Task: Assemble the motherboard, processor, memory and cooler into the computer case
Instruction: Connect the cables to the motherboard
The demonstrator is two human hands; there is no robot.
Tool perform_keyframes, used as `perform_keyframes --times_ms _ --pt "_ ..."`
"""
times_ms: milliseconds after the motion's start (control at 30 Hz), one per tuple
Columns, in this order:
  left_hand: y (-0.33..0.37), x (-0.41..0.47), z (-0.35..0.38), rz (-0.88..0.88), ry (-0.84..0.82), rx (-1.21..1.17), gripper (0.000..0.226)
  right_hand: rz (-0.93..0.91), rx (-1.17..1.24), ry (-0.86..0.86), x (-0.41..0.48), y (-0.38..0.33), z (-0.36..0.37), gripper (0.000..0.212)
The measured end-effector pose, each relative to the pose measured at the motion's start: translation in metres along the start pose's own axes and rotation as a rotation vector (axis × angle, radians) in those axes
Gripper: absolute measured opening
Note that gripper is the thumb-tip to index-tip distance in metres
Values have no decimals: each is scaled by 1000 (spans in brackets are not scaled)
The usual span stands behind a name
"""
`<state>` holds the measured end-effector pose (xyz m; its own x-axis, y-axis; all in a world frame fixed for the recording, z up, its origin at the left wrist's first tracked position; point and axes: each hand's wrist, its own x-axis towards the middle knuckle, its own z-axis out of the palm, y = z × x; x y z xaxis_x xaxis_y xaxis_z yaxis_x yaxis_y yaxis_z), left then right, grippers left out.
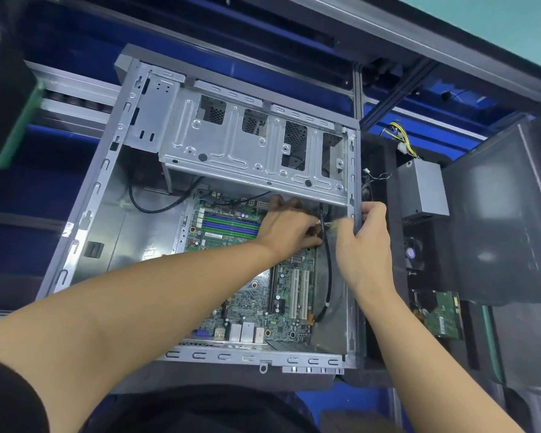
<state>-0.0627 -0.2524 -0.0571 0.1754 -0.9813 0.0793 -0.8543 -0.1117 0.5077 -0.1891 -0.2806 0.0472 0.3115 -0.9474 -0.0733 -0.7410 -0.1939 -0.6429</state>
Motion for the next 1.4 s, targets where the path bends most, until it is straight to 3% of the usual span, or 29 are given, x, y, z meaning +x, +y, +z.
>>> perform_keyframes --times_ms 133,367,567,867,1400 --pt "-2 -5 -2 112 -25 100 30 4 3 -1 0 0 0 13" --pt "2 -8 -3 76 79 32 25 5 31 -3 0 -1 0 13" --pt "5 -7 -3 13 59 39 29 4 38 0 -1 -2 0 13" --pt "3 -9 -3 87 40 147 28 16 29 0 -1 -3 0 12" --pt "9 -8 5 -104 43 -16 18 5 21 -2 0 -1 0 14"
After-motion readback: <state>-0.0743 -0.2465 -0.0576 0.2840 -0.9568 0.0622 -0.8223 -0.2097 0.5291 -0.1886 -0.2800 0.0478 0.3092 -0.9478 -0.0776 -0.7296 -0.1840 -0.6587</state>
